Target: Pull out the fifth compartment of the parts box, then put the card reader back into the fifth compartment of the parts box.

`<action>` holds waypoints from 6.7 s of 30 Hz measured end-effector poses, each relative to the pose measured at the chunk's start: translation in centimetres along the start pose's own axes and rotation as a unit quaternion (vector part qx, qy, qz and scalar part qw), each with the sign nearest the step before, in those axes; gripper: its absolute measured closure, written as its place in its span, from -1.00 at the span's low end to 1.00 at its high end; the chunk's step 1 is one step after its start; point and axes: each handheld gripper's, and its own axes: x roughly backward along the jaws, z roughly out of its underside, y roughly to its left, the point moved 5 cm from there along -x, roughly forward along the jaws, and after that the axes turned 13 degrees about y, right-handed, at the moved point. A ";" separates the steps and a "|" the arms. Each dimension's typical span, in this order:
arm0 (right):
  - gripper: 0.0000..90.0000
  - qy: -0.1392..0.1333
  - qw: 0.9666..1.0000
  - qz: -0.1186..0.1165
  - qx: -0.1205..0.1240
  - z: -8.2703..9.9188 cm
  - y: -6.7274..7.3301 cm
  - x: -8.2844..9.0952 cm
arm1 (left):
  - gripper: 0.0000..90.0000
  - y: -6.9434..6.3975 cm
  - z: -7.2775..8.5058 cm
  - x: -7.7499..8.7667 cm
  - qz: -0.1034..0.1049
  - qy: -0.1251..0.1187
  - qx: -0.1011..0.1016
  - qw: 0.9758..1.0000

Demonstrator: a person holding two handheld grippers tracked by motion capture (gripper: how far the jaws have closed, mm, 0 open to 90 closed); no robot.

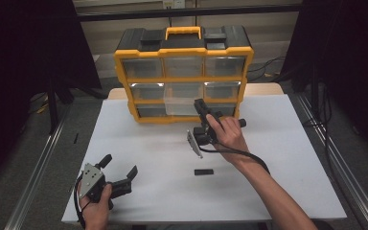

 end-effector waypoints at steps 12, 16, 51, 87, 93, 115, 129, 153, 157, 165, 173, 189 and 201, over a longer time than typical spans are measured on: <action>0.75 -0.007 1.000 0.003 -0.003 0.0 0.0 0.5 | -0.97 0.0 0.0 0.0 0.000 0.000 0.001 1.000; 0.75 -0.007 1.000 0.004 -0.002 0.0 0.0 0.7 | -0.97 0.0 0.0 0.0 0.000 0.000 0.001 1.000; 0.55 -0.011 0.997 -0.024 -0.075 0.3 0.1 1.1 | -0.97 0.0 0.0 0.0 -0.001 0.001 0.001 1.000; -0.82 0.050 0.837 -0.245 -0.486 5.3 0.7 -0.3 | -0.97 0.0 0.0 -0.2 0.002 0.003 0.001 1.000; -0.93 0.039 0.791 -0.292 -0.537 6.1 1.2 -0.2 | -0.97 0.1 0.0 -0.2 0.002 0.003 0.002 1.000; -0.98 0.030 0.721 -0.338 -0.604 8.9 2.9 2.8 | -0.97 0.1 -0.1 0.0 0.003 -0.002 0.010 1.000; -0.99 0.031 0.725 -0.320 -0.609 10.1 3.1 4.9 | -0.97 0.1 -0.1 0.3 0.004 -0.004 0.009 1.000; -1.00 0.070 0.719 -0.278 -0.633 15.4 3.4 8.7 | -0.97 0.1 -0.1 0.6 -0.004 -0.005 0.009 1.000; -1.00 0.082 0.712 -0.276 -0.640 16.3 3.6 9.4 | -0.97 0.1 -0.1 0.7 -0.005 -0.003 0.006 1.000; -1.00 0.096 0.701 -0.261 -0.657 18.1 3.6 10.8 | -0.97 0.3 0.1 1.1 -0.010 -0.005 0.012 1.000; -1.00 0.106 0.703 -0.250 -0.658 19.4 3.8 12.3 | -0.97 0.1 0.1 1.2 -0.010 -0.005 0.008 1.000; -1.00 0.101 0.715 -0.249 -0.645 19.3 4.3 13.5 | -0.97 -0.2 0.2 1.1 -0.009 -0.001 0.005 1.000; -1.00 0.094 0.714 -0.266 -0.641 18.8 4.3 13.1 | -0.97 -0.1 0.3 0.8 -0.004 0.003 0.006 1.000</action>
